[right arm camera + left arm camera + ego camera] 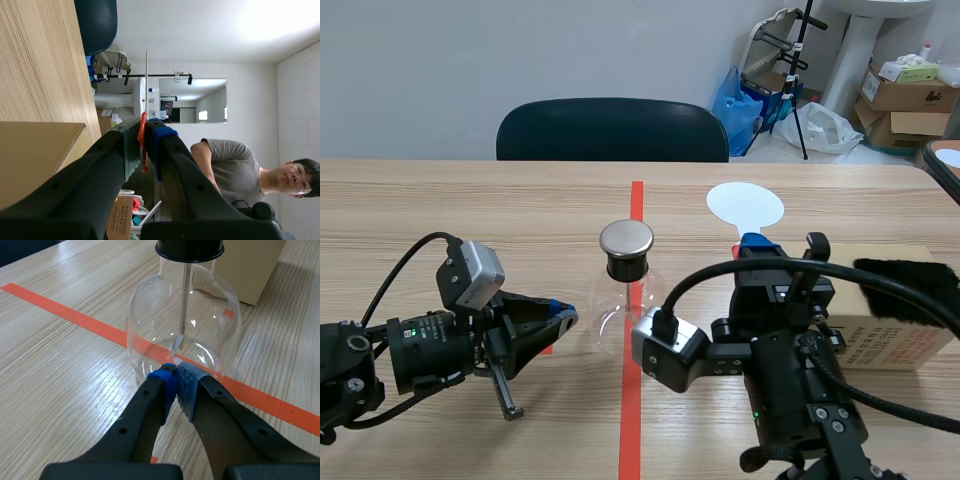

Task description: Do the electroscope experiment

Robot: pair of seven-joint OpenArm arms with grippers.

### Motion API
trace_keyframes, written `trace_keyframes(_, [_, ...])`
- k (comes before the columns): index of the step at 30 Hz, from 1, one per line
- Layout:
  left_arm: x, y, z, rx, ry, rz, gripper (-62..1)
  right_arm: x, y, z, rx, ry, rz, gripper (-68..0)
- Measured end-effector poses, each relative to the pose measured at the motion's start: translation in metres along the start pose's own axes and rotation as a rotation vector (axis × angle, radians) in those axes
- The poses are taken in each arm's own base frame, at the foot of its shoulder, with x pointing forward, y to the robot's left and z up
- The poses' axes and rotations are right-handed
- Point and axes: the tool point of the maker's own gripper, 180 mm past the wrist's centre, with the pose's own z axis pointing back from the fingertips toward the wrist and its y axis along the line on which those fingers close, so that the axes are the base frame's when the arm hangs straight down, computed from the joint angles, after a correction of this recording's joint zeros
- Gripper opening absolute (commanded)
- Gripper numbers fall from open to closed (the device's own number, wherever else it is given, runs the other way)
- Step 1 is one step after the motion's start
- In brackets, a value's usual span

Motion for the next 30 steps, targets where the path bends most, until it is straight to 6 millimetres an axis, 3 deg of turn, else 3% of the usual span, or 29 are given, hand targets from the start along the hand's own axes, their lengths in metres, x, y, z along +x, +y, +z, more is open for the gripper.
trace_keyframes(13, [0.0,0.0,0.0,0.0,0.0,0.0,-57.9,0.008,0.0,0.0,0.0,-0.042,0.0,-66.1])
trace_keyframes(30, [0.0,0.0,0.0,0.0,0.0,0.0,-57.9,0.07,0.0,0.014,0.0,-0.398,0.0,-66.1])
